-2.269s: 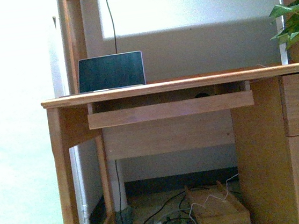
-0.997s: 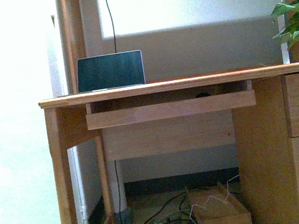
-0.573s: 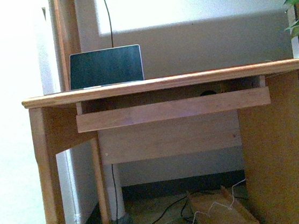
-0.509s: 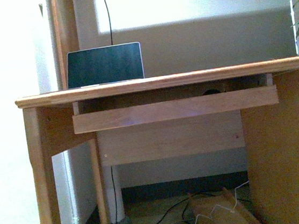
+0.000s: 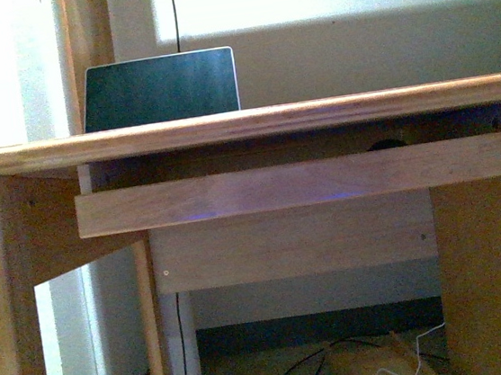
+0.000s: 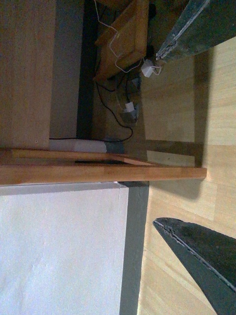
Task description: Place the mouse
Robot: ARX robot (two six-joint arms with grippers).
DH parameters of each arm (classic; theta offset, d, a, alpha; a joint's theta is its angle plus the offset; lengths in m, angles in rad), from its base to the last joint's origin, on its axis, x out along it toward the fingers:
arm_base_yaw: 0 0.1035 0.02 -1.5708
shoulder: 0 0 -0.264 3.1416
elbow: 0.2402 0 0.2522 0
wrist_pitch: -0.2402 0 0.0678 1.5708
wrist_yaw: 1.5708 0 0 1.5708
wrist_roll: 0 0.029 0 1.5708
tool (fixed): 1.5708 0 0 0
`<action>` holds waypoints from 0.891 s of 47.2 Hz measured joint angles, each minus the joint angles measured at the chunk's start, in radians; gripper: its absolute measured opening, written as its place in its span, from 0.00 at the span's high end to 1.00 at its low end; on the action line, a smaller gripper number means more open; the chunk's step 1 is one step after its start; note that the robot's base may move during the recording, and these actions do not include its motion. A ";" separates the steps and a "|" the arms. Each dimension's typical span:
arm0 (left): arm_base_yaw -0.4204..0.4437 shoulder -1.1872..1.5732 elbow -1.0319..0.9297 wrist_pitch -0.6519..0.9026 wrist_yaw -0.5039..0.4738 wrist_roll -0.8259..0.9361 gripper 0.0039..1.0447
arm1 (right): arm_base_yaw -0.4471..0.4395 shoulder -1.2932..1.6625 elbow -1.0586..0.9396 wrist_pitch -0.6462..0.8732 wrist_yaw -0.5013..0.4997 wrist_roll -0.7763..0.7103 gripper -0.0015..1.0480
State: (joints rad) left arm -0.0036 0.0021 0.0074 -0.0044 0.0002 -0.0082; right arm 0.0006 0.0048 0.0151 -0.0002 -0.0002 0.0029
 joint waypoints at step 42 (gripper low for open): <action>0.000 0.000 0.000 0.000 0.000 0.000 0.07 | 0.000 0.000 0.000 0.000 0.000 0.000 0.07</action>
State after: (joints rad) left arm -0.0036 0.0017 0.0074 -0.0044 0.0002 -0.0082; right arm 0.0006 0.0048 0.0151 -0.0002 0.0002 0.0029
